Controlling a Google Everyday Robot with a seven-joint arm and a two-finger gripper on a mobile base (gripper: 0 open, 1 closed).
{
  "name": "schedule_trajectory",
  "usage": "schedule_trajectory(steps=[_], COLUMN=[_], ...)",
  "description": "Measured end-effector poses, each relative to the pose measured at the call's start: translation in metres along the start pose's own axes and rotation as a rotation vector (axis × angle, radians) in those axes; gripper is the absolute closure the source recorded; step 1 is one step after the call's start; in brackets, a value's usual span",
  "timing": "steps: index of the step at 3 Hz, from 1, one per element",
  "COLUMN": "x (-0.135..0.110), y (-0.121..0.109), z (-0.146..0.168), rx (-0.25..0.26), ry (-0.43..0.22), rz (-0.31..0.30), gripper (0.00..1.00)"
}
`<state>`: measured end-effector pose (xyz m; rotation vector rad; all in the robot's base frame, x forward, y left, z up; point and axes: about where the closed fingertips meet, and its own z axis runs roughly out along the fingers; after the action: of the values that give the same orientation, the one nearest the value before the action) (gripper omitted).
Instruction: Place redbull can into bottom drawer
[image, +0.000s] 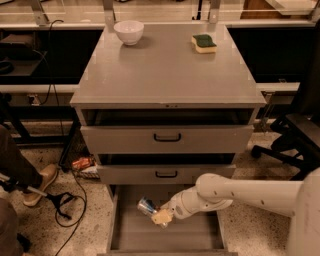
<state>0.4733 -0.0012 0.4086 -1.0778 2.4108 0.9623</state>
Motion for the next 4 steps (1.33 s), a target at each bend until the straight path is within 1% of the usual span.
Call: schedule_trajectory(steps=[1, 2, 3, 4], x=[0.029, 0.029, 0.038, 0.052], y=[-0.067, -0.067, -0.083, -0.116], z=[0.068, 0.070, 0.086, 0.118], rx=[0.067, 0.067, 0.120, 0.203], ry=[-0.025, -0.023, -0.023, -0.043], rz=[0.092, 0.094, 0.109, 0.129], gripper=[1.00, 1.00, 1.00, 1.00])
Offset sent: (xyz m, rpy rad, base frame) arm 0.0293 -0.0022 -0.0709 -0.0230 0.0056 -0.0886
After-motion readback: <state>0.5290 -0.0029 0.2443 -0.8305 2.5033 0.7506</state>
